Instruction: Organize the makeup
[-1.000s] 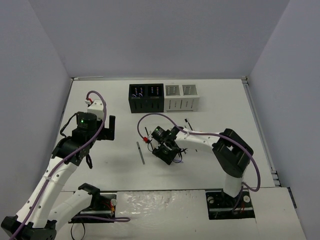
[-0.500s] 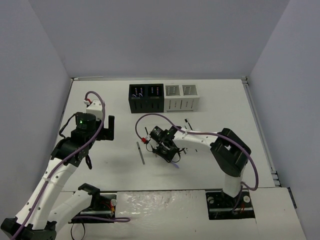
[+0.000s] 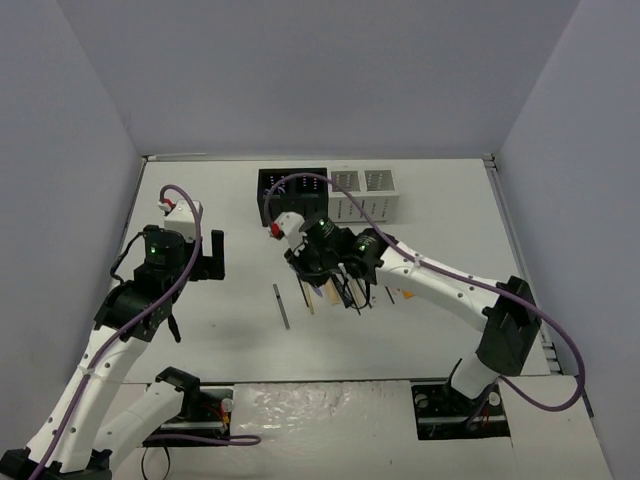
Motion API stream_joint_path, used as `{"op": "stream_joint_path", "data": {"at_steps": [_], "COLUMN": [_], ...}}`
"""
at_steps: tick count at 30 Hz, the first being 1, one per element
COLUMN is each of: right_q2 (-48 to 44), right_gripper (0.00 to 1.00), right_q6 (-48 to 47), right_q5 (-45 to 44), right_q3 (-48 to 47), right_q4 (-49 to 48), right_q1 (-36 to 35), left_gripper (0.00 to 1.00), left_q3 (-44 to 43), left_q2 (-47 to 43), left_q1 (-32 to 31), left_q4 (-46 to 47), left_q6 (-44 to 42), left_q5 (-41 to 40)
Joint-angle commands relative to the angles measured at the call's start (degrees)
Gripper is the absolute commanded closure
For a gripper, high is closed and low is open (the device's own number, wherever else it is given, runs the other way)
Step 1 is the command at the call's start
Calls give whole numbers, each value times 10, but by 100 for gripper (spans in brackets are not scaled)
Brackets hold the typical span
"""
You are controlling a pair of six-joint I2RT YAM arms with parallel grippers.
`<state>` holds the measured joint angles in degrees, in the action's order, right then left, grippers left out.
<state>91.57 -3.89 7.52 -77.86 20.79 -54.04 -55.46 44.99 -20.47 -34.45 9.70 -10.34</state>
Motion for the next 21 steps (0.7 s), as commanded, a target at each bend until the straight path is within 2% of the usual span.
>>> {"op": "stream_joint_path", "data": {"at_steps": [1, 7, 11, 17, 21], "right_q2": [-4, 70, 108, 176, 227], "right_gripper": [100, 100, 100, 100, 100], "right_q6": [-2, -19, -8, -4, 11], "right_q5": [-48, -66, -62, -58, -40], "right_q3": [-93, -192, -193, -198, -211], "right_q4": [-84, -211, -369, -522, -577], "right_q1": [1, 36, 73, 103, 118], "left_gripper": [3, 3, 3, 3, 3], "left_q3": [-5, -3, -1, -2, -4], "left_q2": [3, 4, 3, 11, 14], "left_q1": [10, 18, 19, 27, 32], "left_q4": [42, 44, 45, 43, 39], "left_q6": [11, 15, 15, 16, 18], "left_q5": [5, 16, 16, 18, 17]}}
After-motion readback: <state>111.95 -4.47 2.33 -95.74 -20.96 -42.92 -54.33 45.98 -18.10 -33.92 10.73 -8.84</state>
